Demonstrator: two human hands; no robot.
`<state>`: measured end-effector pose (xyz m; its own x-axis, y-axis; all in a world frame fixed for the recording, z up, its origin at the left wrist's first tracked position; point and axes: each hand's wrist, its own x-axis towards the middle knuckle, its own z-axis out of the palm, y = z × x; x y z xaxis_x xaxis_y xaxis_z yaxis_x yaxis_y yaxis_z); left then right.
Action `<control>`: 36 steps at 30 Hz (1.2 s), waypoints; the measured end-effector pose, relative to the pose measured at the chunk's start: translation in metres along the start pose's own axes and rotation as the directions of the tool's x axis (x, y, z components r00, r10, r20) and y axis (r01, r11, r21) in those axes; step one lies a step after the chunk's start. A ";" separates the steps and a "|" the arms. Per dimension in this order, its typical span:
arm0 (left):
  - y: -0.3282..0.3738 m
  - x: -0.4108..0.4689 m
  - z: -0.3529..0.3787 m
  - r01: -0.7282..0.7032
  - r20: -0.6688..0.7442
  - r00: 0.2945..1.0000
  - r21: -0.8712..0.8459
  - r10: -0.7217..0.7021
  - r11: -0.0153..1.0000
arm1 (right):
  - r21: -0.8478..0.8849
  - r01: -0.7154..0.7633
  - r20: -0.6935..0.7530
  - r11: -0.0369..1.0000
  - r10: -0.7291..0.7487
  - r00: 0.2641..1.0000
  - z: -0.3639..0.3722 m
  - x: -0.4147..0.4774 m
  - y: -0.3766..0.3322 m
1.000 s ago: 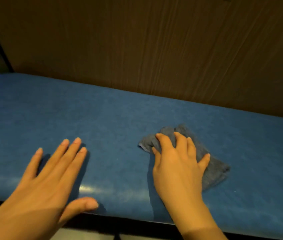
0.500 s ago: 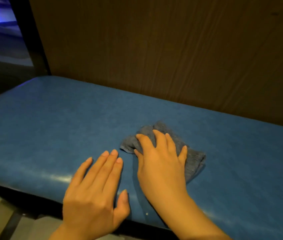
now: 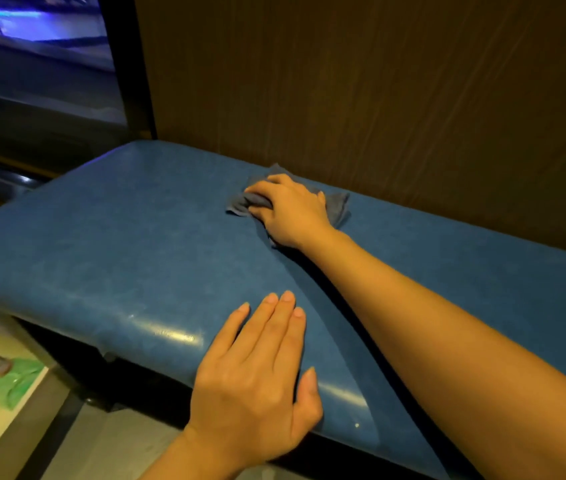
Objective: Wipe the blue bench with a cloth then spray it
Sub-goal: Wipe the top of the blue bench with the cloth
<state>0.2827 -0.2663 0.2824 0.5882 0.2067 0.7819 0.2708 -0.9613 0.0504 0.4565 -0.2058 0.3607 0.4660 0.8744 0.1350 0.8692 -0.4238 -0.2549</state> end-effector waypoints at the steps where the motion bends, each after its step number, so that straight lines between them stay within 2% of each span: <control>1: 0.000 0.000 0.000 -0.003 -0.003 1.000 0.008 0.003 1.000 | -0.003 0.058 0.011 0.998 -0.058 0.998 -0.001 -0.003 -0.002; 4: -0.001 -0.001 -0.001 -0.009 -0.039 0.999 0.006 0.009 1.000 | 0.009 0.201 0.043 0.980 -0.201 0.979 -0.004 -0.036 -0.004; 6: -0.002 -0.003 -0.002 -0.023 -0.086 0.996 -0.031 0.020 0.999 | 0.034 0.243 0.056 0.969 -0.244 0.968 -0.006 -0.066 -0.003; 9: -0.005 -0.004 -0.005 -0.027 -0.168 0.986 -0.093 0.011 0.995 | 0.043 0.219 0.058 0.975 -0.221 0.973 -0.012 -0.108 0.000; 13: -0.013 -0.008 -0.015 0.019 -0.185 0.982 -0.126 -0.042 0.992 | 0.021 0.121 0.071 0.992 -0.123 0.990 -0.016 -0.156 0.007; 15: -0.031 -0.011 -0.027 0.095 -0.150 0.983 -0.084 -0.107 0.992 | -0.021 0.078 0.011 0.997 -0.078 0.997 -0.015 -0.179 0.008; 17: -0.062 -0.013 -0.041 0.156 -0.079 0.985 0.024 -0.154 0.987 | -0.122 0.033 -0.124 0.992 -0.048 0.991 -0.011 -0.200 0.004; 19: -0.094 -0.014 -0.051 0.216 0.008 0.976 0.122 -0.219 0.969 | -0.169 -0.030 -0.251 0.985 -0.014 0.968 -0.001 -0.214 -0.003; 21: -0.115 -0.016 -0.050 0.272 0.086 0.954 0.144 -0.286 0.951 | -0.162 -0.064 -0.355 0.985 0.003 0.935 0.012 -0.222 -0.009; 23: -0.122 -0.020 -0.040 0.307 0.072 0.945 0.129 -0.318 0.943 | -0.148 -0.087 -0.439 0.985 0.014 0.898 0.021 -0.223 -0.013; 26: -0.123 -0.022 -0.028 0.331 -0.029 0.944 0.113 -0.330 0.937 | -0.139 -0.110 -0.527 0.984 0.021 0.849 0.031 -0.217 -0.025; 29: -0.122 -0.021 -0.026 0.350 -0.072 0.936 0.087 -0.345 0.933 | -0.147 -0.076 -0.573 0.986 -0.022 0.819 0.042 -0.204 -0.050; 32: -0.120 -0.022 -0.028 0.354 -0.049 0.935 0.098 -0.351 0.930 | -0.159 -0.006 -0.582 0.987 -0.089 0.808 0.054 -0.184 -0.081; 36: -0.129 -0.020 -0.036 0.316 0.051 0.946 0.077 -0.320 0.946 | -0.092 -0.034 -0.539 0.995 -0.021 0.842 0.063 -0.156 -0.113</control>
<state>0.2088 -0.1528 0.2828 0.5084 0.5129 0.6917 0.5005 -0.8297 0.2473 0.2753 -0.2799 0.3079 0.4631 0.6183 0.6350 0.8645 -0.4731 -0.1698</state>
